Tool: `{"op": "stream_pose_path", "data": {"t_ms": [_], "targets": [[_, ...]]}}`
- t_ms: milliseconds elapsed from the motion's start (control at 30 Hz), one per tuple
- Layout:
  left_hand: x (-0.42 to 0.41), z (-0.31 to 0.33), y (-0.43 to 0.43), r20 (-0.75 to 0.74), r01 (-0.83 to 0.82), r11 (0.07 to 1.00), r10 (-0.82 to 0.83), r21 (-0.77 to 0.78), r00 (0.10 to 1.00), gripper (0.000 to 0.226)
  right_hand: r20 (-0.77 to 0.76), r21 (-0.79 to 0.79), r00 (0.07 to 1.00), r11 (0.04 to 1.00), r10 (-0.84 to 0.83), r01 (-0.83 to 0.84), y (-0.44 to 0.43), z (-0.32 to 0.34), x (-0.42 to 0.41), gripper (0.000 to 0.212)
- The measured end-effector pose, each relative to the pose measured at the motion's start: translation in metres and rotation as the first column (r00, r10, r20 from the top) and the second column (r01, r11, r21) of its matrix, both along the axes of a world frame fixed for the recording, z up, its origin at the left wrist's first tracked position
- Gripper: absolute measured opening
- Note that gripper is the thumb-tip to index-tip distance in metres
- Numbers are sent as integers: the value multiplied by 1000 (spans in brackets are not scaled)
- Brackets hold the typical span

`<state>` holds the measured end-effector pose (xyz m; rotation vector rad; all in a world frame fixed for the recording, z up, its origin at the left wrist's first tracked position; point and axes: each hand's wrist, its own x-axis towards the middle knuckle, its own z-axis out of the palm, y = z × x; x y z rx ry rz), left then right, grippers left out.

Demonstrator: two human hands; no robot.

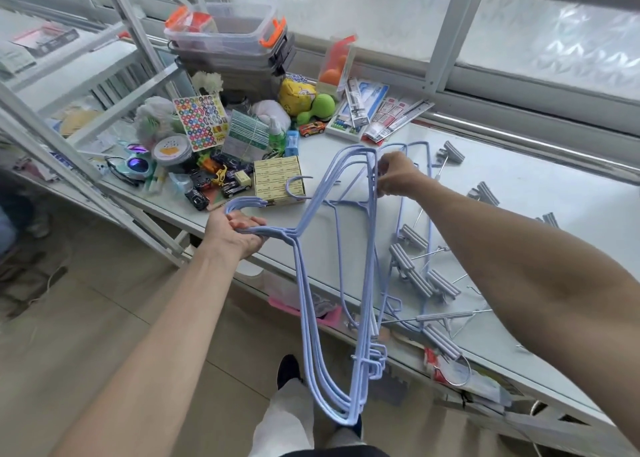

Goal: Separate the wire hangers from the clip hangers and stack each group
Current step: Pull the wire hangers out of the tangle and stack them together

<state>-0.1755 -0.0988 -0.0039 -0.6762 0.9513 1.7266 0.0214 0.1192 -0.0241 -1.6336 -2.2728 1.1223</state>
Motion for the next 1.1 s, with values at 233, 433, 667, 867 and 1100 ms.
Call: {"op": "stream_pose_path", "data": {"t_ms": [233, 433, 667, 867, 1100], "targets": [[3, -10, -2, 61, -52, 999, 52, 4, 997, 66, 165, 126, 985, 989, 57, -78, 0, -6, -1, 31], [6, -9, -1, 70, -80, 996, 82, -26, 994, 64, 204, 193, 971, 968, 121, -161, -1, -14, -2, 21], [2, 3, 6, 66, -52, 997, 56, -51, 996, 52, 171, 327, 976, 926, 137, -187, -5, -20, -3, 14], [-8, 13, 9, 79, -75, 997, 74, 8, 994, 54, 40, 255, 999, 966, 27, -36, -10, -9, 1, 46], [-14, 35, 11, -30, -106, 991, 109, 75, 994, 67, 230, 218, 915, 934, -330, 282, -31, -4, 22, 40]]}}
